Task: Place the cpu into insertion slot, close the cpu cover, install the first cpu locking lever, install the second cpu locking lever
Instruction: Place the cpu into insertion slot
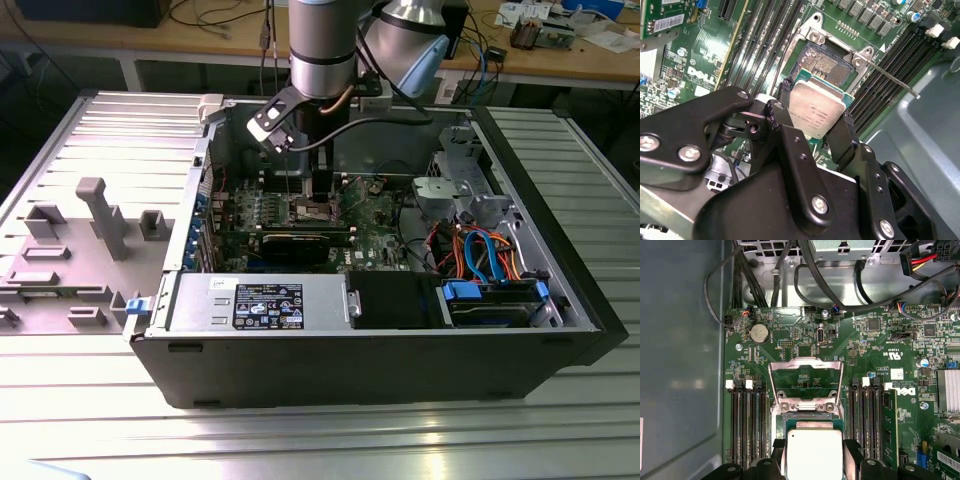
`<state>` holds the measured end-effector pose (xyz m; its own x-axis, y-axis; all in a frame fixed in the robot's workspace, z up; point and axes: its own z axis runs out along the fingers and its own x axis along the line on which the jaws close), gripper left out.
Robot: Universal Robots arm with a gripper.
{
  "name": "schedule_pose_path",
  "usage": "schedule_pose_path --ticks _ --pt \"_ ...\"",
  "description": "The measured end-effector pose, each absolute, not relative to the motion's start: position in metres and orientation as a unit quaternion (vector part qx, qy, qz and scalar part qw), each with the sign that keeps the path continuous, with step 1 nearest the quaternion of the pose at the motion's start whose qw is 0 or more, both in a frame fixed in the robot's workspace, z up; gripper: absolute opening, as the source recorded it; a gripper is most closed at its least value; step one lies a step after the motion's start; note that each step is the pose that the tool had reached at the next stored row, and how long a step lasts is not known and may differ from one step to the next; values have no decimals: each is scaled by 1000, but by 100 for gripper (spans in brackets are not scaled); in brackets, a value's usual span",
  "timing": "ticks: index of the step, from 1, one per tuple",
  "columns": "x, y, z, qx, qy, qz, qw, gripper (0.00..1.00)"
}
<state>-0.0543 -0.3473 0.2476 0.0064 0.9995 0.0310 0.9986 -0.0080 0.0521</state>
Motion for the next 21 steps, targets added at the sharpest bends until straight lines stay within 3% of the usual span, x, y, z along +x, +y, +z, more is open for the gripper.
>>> schedule_pose_path --ticks 21 --pt "-61 -347 246 708 705 30 7 54"
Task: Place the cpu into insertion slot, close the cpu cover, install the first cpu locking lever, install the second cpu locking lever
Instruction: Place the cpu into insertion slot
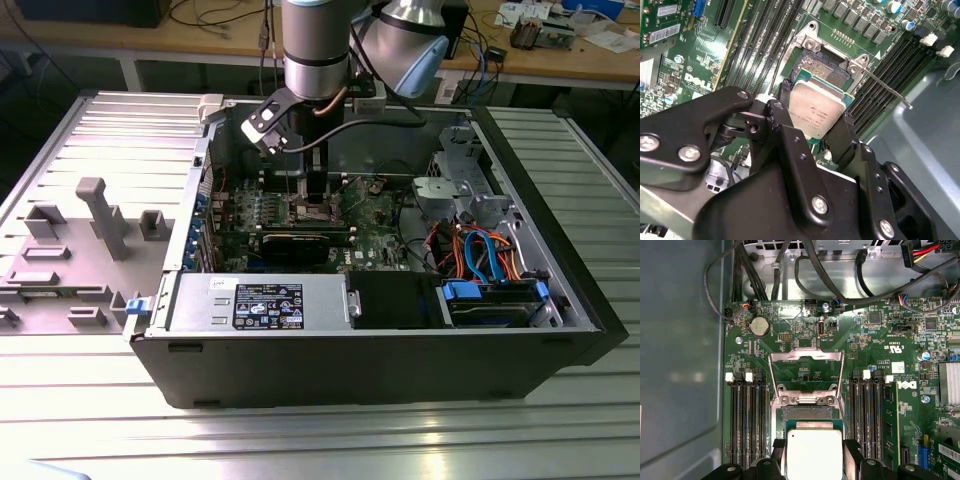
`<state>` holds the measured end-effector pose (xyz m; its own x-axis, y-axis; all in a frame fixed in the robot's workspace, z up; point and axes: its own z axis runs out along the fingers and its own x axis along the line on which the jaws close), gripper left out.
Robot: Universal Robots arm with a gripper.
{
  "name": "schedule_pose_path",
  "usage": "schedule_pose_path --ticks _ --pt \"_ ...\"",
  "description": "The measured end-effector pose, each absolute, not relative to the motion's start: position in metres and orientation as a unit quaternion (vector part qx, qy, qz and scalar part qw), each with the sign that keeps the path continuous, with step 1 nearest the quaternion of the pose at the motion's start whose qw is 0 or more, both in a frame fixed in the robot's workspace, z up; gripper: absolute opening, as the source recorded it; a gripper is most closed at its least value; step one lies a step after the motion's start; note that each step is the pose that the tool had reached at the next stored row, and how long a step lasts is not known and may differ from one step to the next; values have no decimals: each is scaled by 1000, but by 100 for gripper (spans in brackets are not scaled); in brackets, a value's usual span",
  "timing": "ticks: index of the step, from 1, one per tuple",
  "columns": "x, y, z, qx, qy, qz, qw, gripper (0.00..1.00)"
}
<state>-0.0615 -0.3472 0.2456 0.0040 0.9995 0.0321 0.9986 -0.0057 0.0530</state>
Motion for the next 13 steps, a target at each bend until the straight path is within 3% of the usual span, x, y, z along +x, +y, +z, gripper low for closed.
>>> schedule_pose_path --ticks 9,13 --pt "-62 -347 245 708 705 30 8 54" --pt "-62 -346 243 708 706 24 14 54"
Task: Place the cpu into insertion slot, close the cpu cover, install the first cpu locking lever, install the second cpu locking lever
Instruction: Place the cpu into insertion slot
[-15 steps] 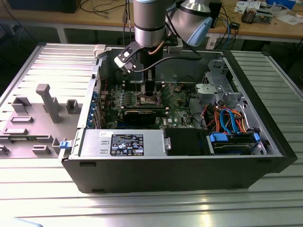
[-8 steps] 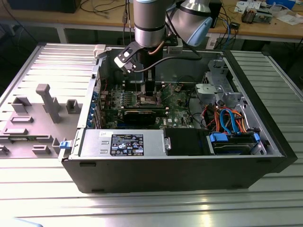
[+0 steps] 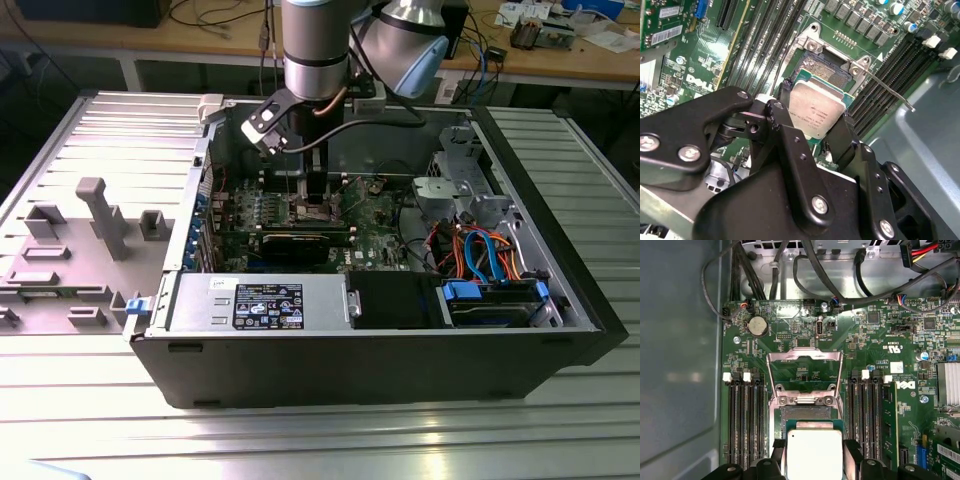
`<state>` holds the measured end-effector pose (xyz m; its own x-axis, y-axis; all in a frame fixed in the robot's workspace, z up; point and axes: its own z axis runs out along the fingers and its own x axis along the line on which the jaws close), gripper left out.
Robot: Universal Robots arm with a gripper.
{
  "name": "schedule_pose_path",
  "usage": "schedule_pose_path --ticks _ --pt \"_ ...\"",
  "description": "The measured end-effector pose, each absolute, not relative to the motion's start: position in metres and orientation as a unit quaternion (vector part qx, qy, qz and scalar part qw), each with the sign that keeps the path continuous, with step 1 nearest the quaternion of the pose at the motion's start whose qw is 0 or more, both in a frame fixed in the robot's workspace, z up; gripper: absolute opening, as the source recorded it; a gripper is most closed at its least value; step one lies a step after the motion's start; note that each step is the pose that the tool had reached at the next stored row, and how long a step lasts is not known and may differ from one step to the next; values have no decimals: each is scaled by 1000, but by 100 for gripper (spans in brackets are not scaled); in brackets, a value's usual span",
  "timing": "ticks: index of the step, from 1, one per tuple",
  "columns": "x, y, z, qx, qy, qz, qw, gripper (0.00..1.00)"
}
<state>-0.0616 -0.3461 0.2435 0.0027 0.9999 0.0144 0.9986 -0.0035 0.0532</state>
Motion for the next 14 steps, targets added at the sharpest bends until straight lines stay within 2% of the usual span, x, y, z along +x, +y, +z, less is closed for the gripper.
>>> schedule_pose_path --ticks 14 --pt "-62 -344 220 699 714 23 15 54"
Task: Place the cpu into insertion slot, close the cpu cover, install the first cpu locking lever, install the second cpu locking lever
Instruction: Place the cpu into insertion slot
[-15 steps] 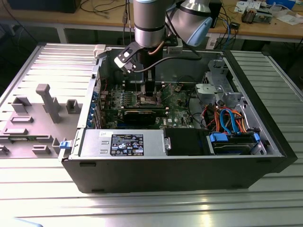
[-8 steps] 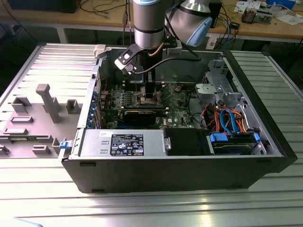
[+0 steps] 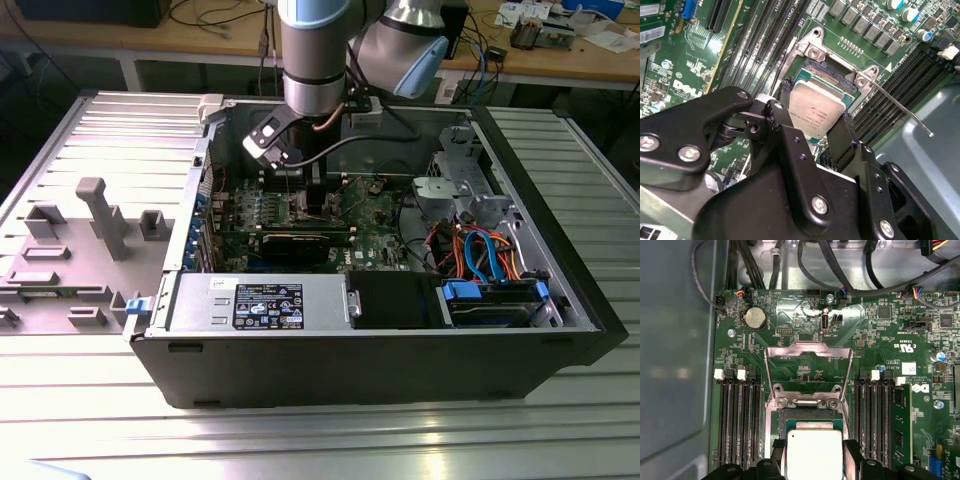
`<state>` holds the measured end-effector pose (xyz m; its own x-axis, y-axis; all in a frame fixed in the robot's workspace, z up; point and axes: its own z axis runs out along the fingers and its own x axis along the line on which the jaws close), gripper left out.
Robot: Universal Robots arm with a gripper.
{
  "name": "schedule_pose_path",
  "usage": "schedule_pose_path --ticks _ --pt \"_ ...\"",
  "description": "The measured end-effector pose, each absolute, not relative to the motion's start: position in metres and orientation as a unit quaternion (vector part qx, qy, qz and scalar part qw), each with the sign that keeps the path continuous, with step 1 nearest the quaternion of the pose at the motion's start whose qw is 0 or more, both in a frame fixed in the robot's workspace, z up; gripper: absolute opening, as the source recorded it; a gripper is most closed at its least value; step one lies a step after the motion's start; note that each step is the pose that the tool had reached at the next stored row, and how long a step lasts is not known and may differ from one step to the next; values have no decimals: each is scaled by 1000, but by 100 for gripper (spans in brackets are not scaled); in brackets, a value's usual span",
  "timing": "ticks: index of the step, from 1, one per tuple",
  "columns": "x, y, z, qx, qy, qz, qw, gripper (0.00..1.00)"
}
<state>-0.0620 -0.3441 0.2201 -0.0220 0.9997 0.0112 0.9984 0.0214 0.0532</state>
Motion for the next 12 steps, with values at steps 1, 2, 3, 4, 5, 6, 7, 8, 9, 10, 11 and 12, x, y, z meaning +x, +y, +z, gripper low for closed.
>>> schedule_pose_path --ticks 1,2,3,4,5,6,7,8,9,10,11,12 --pt "-62 -344 219 699 714 23 15 54" --pt "-62 -344 218 700 714 23 14 54" --pt "-62 -343 217 700 714 23 14 54" --pt "-62 -343 216 700 714 23 14 54" --pt "-62 -342 215 700 713 23 14 54" --pt "-62 -341 213 701 713 23 14 54" --pt "-62 -341 211 703 711 23 14 54" --pt "-62 -340 210 703 710 23 14 54" --pt "-62 -340 209 704 710 23 14 54" --pt "-62 -340 208 705 709 23 14 54" --pt "-62 -340 207 705 708 23 14 54" --pt "-62 -340 206 705 708 22 15 54"
